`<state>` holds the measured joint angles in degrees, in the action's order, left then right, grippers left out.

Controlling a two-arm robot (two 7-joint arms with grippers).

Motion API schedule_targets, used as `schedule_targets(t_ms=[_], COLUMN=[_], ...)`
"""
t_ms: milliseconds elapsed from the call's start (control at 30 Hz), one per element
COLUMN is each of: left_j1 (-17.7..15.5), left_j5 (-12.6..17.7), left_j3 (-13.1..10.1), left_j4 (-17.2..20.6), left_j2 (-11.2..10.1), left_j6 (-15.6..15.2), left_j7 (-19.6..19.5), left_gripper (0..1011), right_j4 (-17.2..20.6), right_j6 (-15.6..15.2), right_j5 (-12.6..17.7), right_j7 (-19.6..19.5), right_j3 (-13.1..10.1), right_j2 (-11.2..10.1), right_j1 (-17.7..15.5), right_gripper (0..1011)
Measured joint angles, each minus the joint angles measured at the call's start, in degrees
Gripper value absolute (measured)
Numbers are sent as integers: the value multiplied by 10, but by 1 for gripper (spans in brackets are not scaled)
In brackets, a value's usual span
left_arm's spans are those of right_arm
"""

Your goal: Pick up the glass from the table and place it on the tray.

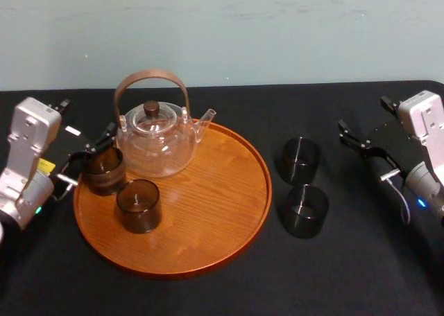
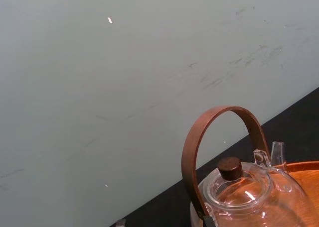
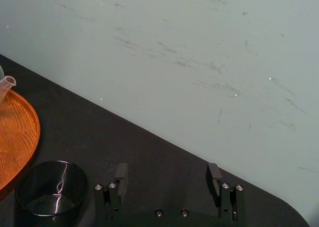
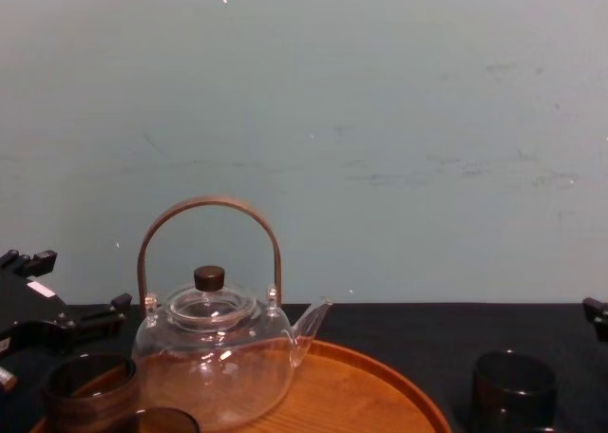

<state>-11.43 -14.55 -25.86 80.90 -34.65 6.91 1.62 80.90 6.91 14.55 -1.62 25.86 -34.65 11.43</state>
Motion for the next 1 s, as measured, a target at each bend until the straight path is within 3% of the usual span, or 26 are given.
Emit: schedule_targets(t_ms=[1000], left_j1=[0], left_j5=[0], left_j3=[0], left_j4=[0], left_j2=[0], left_j6=[0], left_j7=[0], left_gripper=[1001], right_j4=[0], right_j6=[0], right_j5=[0], right_j7=[0], right_j3=[0], right_j2=[0], right_j1=[0], right_gripper=[1003])
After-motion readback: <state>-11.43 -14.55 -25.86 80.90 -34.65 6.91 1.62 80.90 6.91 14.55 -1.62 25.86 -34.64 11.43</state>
